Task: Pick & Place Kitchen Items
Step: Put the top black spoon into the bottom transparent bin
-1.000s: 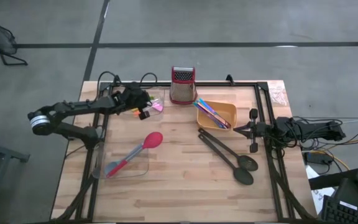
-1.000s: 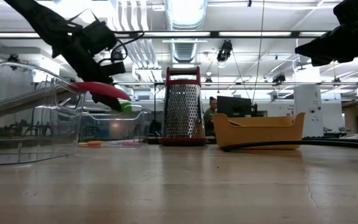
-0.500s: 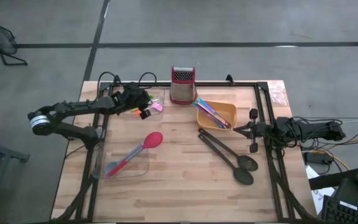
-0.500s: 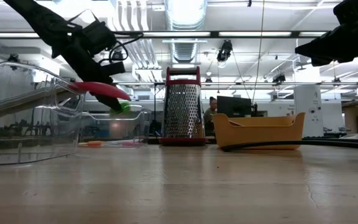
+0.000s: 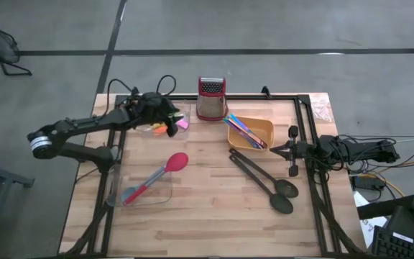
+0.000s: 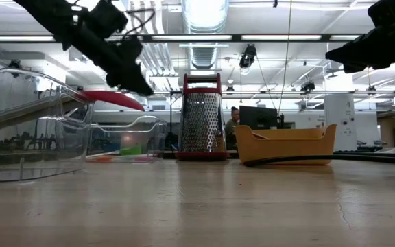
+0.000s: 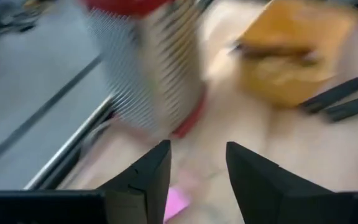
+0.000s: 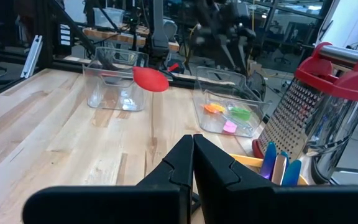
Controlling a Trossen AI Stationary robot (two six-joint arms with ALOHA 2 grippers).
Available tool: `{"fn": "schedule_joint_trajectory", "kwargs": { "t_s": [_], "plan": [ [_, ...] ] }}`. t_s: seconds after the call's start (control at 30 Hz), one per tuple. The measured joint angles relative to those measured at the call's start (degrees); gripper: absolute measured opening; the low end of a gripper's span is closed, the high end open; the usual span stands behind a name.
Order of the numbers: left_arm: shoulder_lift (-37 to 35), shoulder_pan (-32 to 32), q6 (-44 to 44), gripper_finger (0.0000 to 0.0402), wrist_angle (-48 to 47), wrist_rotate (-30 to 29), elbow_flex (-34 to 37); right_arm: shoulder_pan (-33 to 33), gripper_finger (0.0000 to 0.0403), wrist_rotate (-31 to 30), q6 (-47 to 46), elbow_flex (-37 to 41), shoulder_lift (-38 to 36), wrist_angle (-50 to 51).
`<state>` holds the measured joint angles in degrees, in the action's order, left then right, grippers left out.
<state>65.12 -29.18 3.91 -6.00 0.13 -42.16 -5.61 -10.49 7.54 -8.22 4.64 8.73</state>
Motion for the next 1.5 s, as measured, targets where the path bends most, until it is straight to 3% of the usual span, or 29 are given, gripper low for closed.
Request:
{"fn": "schedule_joint_trajectory", "kwargs": {
  "t_s": [0.13,0.4,0.6,0.9,1.13,1.5],
  "plan": [
    [-2.43,4.15,-1.74,0.013,4.26,3.86,0.32,0.0,0.0009,0.0,-0.01,0.0,0.01,0.0],
    [-6.13,16.02,-1.87,0.005,10.97,3.82,1.13,-0.02,0.0009,0.01,-0.01,0.01,0.0,0.0],
    [-7.05,22.38,-1.65,0.0015,11.57,3.35,1.17,-0.02,0.0009,0.01,0.0,0.01,0.01,0.02],
    [-6.97,29.56,-1.32,0.0009,11.95,2.68,1.82,0.0,0.0009,0.0,-0.01,-0.01,0.01,0.0],
    [-8.76,34.12,-1.48,0.0006,18.87,0.34,8.24,0.0,0.0009,0.01,-0.01,0.01,0.02,0.0],
    [-19.67,35.21,-5.33,0.0004,22.43,0.38,19.22,0.0,0.0009,0.02,-0.13,0.01,0.02,-0.94]
  ]
}}
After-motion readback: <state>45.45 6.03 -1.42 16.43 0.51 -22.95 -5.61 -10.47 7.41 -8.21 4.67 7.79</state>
